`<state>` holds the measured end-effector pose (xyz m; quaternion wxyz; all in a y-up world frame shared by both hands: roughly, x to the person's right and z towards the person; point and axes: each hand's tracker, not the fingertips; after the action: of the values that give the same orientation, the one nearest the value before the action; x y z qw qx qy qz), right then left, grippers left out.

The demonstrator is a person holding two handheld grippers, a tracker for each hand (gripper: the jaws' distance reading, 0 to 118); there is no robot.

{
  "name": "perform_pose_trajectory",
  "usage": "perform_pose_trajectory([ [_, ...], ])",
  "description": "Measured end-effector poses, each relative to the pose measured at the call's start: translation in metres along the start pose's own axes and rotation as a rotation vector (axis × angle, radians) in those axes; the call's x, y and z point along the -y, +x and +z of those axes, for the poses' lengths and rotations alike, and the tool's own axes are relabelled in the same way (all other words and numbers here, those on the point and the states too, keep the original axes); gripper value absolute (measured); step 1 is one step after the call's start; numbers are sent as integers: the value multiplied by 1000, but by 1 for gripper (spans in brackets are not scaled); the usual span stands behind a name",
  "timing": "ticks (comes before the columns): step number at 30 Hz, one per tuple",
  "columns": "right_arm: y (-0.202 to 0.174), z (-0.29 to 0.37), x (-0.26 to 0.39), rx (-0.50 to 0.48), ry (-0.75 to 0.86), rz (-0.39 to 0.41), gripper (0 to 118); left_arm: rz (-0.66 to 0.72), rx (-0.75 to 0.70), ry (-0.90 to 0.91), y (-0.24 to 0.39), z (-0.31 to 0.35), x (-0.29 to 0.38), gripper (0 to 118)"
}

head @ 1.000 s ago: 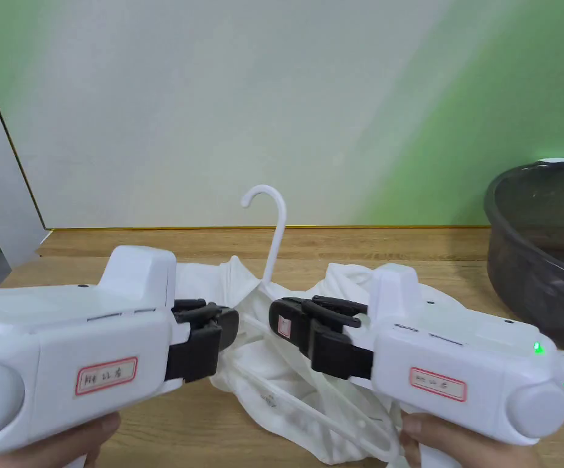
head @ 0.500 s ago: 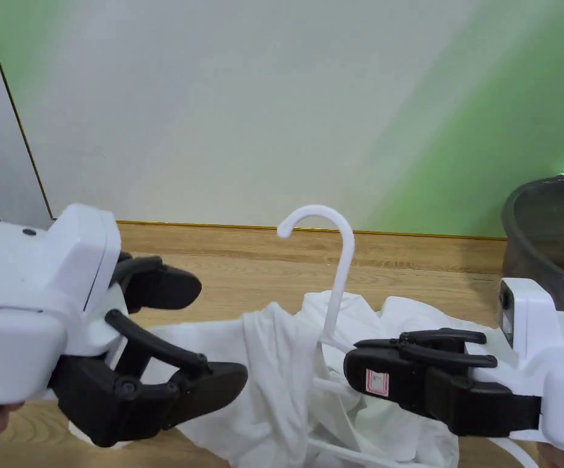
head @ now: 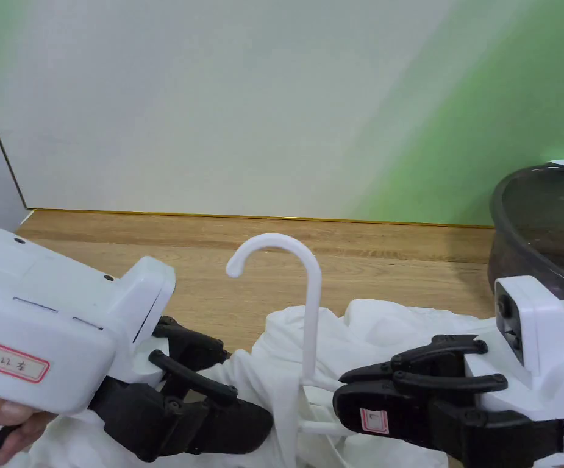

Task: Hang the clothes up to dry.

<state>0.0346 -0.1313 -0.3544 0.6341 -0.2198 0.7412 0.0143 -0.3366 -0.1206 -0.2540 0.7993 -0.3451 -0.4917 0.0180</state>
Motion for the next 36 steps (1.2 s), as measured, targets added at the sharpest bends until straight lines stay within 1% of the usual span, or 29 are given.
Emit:
perform_pose_trajectory([
  [1, 4, 0, -1, -5, -9, -6, 7, 0, 9, -1, 1, -1, -1, 42],
  [4, 9, -5, -3, -10, -48, -7, 8, 50, -52, 51, 16, -9, -1, 29],
  [5, 10, -7, -3, -17, -62, -6, 8, 35, -72, 56, 21, -11, -1, 29],
  [6, 13, -9, -3, 30, -68, -16, 12, 3, -76, 36, 26, -13, 2, 24],
  [7, 17, -9, -4, 88, -73, -18, 20, 13, -81, 32, 31, -15, 2, 17],
  [8, 20, -9, -4, 61, -78, -25, 31, 40, -85, 20, 32, -17, 2, 14],
  [9, 21, -9, -5, 79, -69, -29, 38, 37, -91, 18, 33, -19, 4, 13],
  [10, 21, -8, -7, 143, -32, -31, 41, 16, -129, 1, 37, -22, 6, 11],
  [11, 20, -6, -9, 176, -4, -40, 41, 8, -181, -1, 40, -25, 8, 10],
  [12, 20, -1, -13, 189, 14, -44, 43, 23, -190, 8, 39, -26, 8, 10],
  [13, 20, 7, -17, 221, 42, -43, 51, 38, -222, 8, 38, -27, 8, 9],
  [14, 17, 11, -19, 266, 66, -40, 68, 83, -262, 37, 35, -26, 8, 9],
  [15, 11, 17, -21, 318, 87, -29, 77, 107, -255, 66, 32, -24, 8, 9],
  [17, 3, 36, -20, 454, 154, -32, 85, 165, -323, 108, 25, -20, 8, 9],
  [18, -2, 39, -18, 530, 163, -28, 87, 175, -332, 156, 23, -16, 8, 9],
  [19, -18, 40, -11, 652, 145, 3, 87, 207, -324, 155, 19, -11, 6, 9],
  [20, -34, 37, -4, 787, 100, 20, 87, 190, -361, 190, 20, -9, 8, 9],
  [21, -43, 33, 3, 873, 70, 25, 87, 206, -357, 189, 18, -7, 7, 9],
  [22, -50, 22, 15, 953, 24, 8, 87, 206, -342, 187, 16, -4, 5, 9],
  [24, -59, 1, 38, 1056, -51, -58, 87, 206, -355, 201, 15, -3, 3, 9],
  [25, -56, -14, 54, 976, -86, -75, 87, 203, -355, 201, 15, -3, 0, 9],
  [26, -60, -28, 65, 967, -121, -84, 87, 201, -358, 204, 16, -3, -1, 9],
  [27, -64, -44, 75, 917, -150, -72, 87, 201, -359, 212, 17, -2, -2, 9],
  [28, -65, -56, 83, 862, -149, -86, 87, 202, -354, 215, 19, -3, -2, 9],
  [30, -67, -76, 90, 800, -135, -118, 87, 192, -350, 211, 23, -2, -3, 9],
  [31, -69, -85, 91, 805, -121, -115, 86, 181, -364, 206, 27, -1, -4, 9],
  [34, -69, -100, 85, 863, -148, -45, 72, 157, -373, 200, 35, 4, -3, 9],
  [35, -65, -102, 85, 887, -181, -31, 72, 157, -369, 202, 36, 6, -1, 9],
  [36, -61, -104, 85, 918, -199, -31, 55, 155, -373, 205, 38, 8, 1, 9],
])
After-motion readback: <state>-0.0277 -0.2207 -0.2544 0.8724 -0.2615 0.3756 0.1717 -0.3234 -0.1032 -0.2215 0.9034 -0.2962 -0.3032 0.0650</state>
